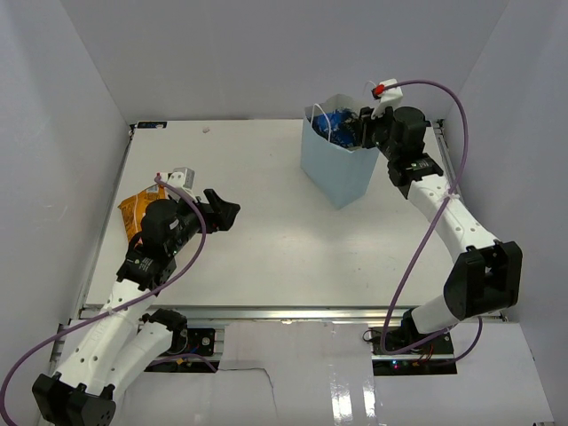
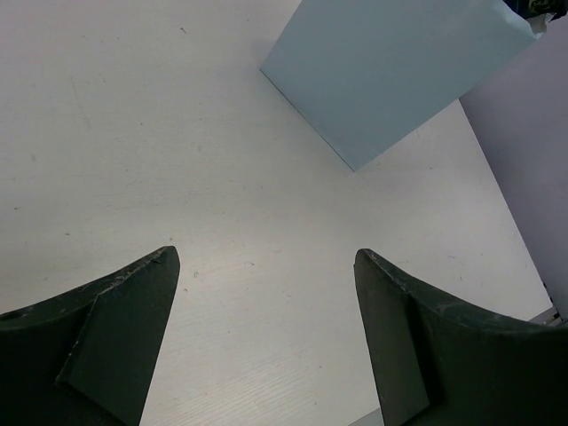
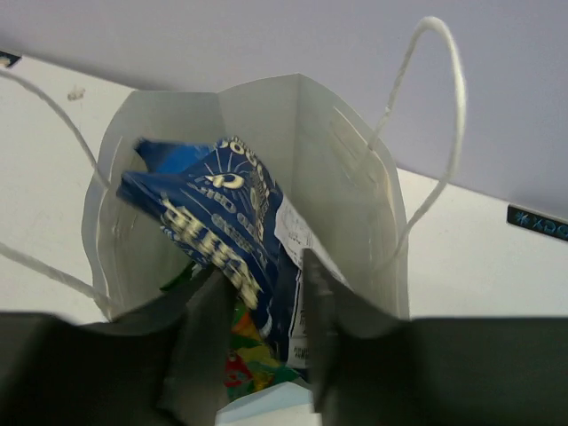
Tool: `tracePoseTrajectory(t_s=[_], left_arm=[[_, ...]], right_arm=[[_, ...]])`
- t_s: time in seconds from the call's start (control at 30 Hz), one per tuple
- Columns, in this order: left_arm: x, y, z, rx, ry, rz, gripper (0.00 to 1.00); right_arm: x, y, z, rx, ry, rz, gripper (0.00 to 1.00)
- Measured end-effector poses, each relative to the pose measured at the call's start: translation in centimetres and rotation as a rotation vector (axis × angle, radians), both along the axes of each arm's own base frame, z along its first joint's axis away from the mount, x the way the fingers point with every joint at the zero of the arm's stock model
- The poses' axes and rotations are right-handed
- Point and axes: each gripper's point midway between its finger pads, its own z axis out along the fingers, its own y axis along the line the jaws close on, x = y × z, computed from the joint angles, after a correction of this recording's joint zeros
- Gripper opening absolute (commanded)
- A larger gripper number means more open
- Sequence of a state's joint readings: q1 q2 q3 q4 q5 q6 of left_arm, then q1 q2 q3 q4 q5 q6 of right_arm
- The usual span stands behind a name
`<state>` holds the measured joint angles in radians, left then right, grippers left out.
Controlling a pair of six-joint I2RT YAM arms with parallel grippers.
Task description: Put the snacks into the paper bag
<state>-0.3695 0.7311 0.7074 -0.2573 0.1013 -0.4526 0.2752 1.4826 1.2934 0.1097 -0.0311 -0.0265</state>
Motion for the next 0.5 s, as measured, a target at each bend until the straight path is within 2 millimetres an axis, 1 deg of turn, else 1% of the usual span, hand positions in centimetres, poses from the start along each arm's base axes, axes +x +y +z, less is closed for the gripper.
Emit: tracePoseTrajectory(t_s=[0.03, 0.13, 0.17, 0.23, 0.3, 0.4, 0.5], left_arm=[[0.0, 0.0, 0.0, -0.002, 0.001, 0.001, 0.9], [0.0, 0.0, -0.1, -0.008, 0.01, 0.007, 0.9], [0.1, 0.1, -0.2, -0.012, 0.017, 0.014, 0.91], [0.3, 0.1, -0.6, -0.019, 0.039, 0.029, 0.91], [0.6, 0.3, -1.5, -0.019, 0.078, 0.054, 0.91], [1.3, 0.8, -2.7, -0.013, 0.153, 0.116, 0.91], [2.0, 1.4, -3.3, -0.011, 0.209, 0.178, 0.9]], right_arm=[[-0.1, 0.2, -0.1, -0.009, -0.004, 0.015, 0.54], [-0.2, 0.6, -0.3, -0.008, -0.006, 0.041, 0.64], [-0.2, 0.5, -0.4, -0.008, -0.006, 0.048, 0.7], [-0.3, 0.4, -0.3, -0.012, -0.011, 0.061, 0.75], [-0.5, 0.2, 0.1, -0.015, -0.021, 0.074, 0.77], [-1.1, 0.2, 0.9, -0.021, -0.042, 0.131, 0.77], [-1.9, 0.4, 2.3, -0.036, -0.078, 0.208, 0.76]])
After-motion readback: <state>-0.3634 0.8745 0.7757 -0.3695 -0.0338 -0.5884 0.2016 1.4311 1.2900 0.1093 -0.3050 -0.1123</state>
